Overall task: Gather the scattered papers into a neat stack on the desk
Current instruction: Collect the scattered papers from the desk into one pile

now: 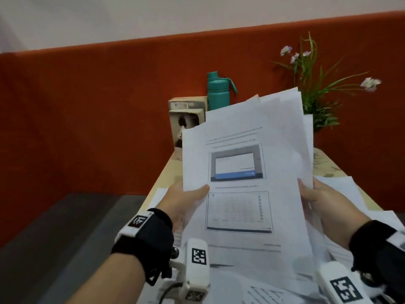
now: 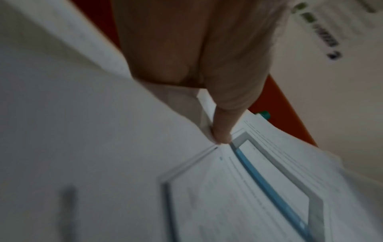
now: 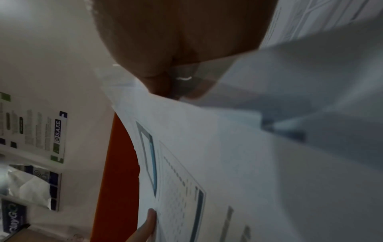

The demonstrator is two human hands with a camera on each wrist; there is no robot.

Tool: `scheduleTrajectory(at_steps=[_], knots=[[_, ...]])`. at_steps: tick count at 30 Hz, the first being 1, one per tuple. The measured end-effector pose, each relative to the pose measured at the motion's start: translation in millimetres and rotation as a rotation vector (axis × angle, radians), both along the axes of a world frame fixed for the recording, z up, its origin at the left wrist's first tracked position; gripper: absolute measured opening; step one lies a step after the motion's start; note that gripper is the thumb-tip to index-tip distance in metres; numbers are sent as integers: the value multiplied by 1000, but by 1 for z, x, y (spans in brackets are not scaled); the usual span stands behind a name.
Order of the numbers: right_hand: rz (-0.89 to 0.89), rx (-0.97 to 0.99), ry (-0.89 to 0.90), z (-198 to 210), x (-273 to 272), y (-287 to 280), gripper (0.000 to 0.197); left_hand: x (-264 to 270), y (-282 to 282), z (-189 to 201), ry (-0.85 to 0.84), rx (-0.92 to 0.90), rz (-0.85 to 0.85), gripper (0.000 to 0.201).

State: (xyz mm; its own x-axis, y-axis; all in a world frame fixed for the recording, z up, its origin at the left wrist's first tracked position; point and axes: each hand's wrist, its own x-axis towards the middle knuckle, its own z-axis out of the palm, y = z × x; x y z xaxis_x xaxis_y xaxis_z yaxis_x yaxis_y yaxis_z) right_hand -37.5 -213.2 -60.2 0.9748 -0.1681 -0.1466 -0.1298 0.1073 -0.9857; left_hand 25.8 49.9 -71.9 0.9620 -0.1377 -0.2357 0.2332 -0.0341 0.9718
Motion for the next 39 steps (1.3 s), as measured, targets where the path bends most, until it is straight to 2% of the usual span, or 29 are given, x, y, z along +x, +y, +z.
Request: scheduleTrajectory(at_steps=[1, 5, 8, 11, 14, 16, 18, 24, 26, 27, 29, 30, 32, 34, 36, 39], knots=[[-9, -6, -2, 1, 1, 2, 21, 0, -3, -1, 14, -17, -11, 61], [21, -25, -6, 5, -2, 2, 36, 0, -9, 0, -67, -34, 31, 45], [158, -229, 1, 9, -5, -1, 32, -8, -14, 11, -125, -32, -2, 46], [182, -253, 5, 9, -3, 1, 30, -17, -5, 25, -53, -71, -83, 29], [206, -287, 35, 12, -1, 9, 34, -17, 10, 25, 0, -19, -171, 28], [221, -355, 91, 12, -4, 9, 38, -17, 11, 14, 3, 20, -161, 23], [183, -450, 181, 13, -9, 3, 43, -16, 12, 4, 20, -13, -109, 25], [-155, -758, 530, 20, -41, -69, 57, -13, 26, -19, 148, -17, -85, 28], [-181, -822, 671, 22, -56, -84, 67, -12, 29, -22, 173, -30, -83, 32], [-174, -849, 733, 22, -63, -86, 64, -11, 30, -23, 174, -38, -80, 31], [-124, -895, 836, 20, -72, -87, 42, -12, 31, -24, 160, -48, -80, 30], [-98, -913, 873, 17, -75, -88, 36, -14, 31, -23, 152, -45, -81, 29], [-93, -966, 890, 10, -77, -85, 31, -15, 31, -23, 143, -44, -81, 25], [-90, -1046, 873, 4, -75, -85, 34, -18, 32, -22, 154, -49, -83, 23], [-132, -1029, 809, 2, -70, -87, 41, -20, 32, -20, 165, -62, -71, 21], [-187, -779, 707, -1, -60, -89, 43, -23, 32, -21, 184, -105, -34, 19]])
